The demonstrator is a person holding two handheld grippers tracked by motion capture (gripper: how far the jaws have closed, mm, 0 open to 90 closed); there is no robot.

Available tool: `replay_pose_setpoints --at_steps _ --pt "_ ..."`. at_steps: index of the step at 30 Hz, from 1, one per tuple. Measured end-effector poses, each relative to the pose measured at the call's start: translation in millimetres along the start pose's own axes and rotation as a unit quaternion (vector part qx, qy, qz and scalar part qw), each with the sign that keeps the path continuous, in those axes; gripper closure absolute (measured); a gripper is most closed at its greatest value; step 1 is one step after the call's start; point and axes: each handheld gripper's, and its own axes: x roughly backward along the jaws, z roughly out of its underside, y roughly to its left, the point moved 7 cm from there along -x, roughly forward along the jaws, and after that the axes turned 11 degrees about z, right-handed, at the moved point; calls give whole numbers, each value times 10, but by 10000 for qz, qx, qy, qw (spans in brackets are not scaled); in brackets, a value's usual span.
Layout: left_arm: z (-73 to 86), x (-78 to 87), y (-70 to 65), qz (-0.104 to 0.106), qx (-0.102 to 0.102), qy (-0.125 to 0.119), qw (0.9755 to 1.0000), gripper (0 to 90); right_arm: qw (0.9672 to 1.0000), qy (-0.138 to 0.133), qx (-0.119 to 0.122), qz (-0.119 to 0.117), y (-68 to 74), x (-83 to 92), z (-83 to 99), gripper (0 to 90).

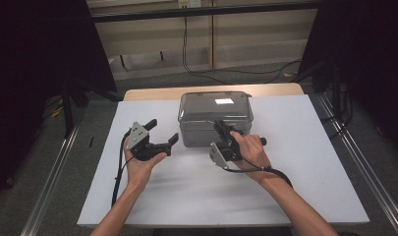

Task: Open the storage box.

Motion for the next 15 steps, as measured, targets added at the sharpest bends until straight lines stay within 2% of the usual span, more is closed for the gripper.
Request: replay_pose_setpoints --at_steps 6,8,9,13,15 --pt "14 -154 103 -32 40 32 10000 41 10000 -21 -10 -27 10 -9 -3 789" --pt "33 -212 125 -16 63 124 9999 41 10000 -16 -2 -24 7 -12 -3 789" --pt "39 -231 137 -7 5 197 9998 41 10000 -13 -5 -15 1 -13 -2 789" --pt "7 -307 136 36 -6 129 9999 59 10000 -30 27 -12 -26 -20 -9 793" --pt "10 -351 124 56 -51 196 9998 67 10000 -32 9 -5 -39 -25 -10 793"
